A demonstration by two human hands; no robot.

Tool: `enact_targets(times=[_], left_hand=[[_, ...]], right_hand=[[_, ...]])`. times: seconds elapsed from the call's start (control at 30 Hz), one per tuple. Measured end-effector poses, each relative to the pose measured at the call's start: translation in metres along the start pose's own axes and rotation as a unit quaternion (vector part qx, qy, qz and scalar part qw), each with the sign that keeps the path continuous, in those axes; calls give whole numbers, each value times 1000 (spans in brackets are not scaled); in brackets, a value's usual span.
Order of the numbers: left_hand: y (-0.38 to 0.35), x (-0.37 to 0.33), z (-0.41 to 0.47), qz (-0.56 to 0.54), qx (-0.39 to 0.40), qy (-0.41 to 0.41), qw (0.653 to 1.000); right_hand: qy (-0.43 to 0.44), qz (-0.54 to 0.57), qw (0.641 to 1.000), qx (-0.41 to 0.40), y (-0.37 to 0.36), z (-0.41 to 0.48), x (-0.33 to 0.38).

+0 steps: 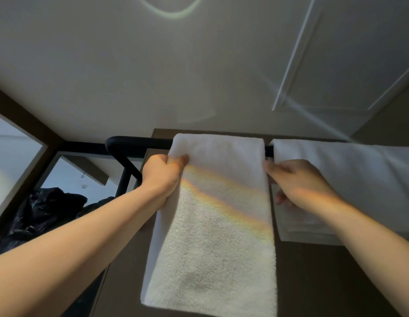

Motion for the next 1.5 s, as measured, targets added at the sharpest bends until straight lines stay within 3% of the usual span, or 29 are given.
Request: enact_targets(times=[0.1,0.2,0.37,0.5,0.67,0.83,1.03,1.13,1.3,1.37,1.43,1.5], left_hand=[[1,-3,1,4,3,-8,1000],[2,-7,4,12,0,-26,1000],[-1,-27,24,55,-52,-117,990],[-12,-43,48,37,-66,-142,987],[-28,-45,68,227,-53,-147,961],[-33,-36,69,418,-58,-179,889],[-26,-37,59,411,-12,-174,895],[-16,-37,46,300,-12,-178,937],[2,-21,28,186,-32,-202,961],[5,-10,26,163,9,-169,972],[5,-2,24,112,66,-108,986],[5,-1,23,33,95,-56,993]], right_hand=[[-69,196,975,79,-10,3,0],[-45,219,974,36,-8,10,4],[55,93,987,-118,-1,33,23],[53,-22,983,-172,2,61,35],[47,-156,965,-206,2,82,43],[115,-289,933,-180,-6,79,46],[93,-318,939,-87,-8,70,55],[92,-251,960,-88,-7,57,51],[82,-118,977,-155,-1,21,25],[42,-73,990,-113,1,14,16],[-18,53,997,-46,2,14,12],[-74,195,977,32,-2,12,14]])
Point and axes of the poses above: each hand's wrist, its own z-axis towards the middle knuckle, its own y-axis out of the back of the hand, x = y × z, the point moved 2 cm from there along z, towards the middle knuckle
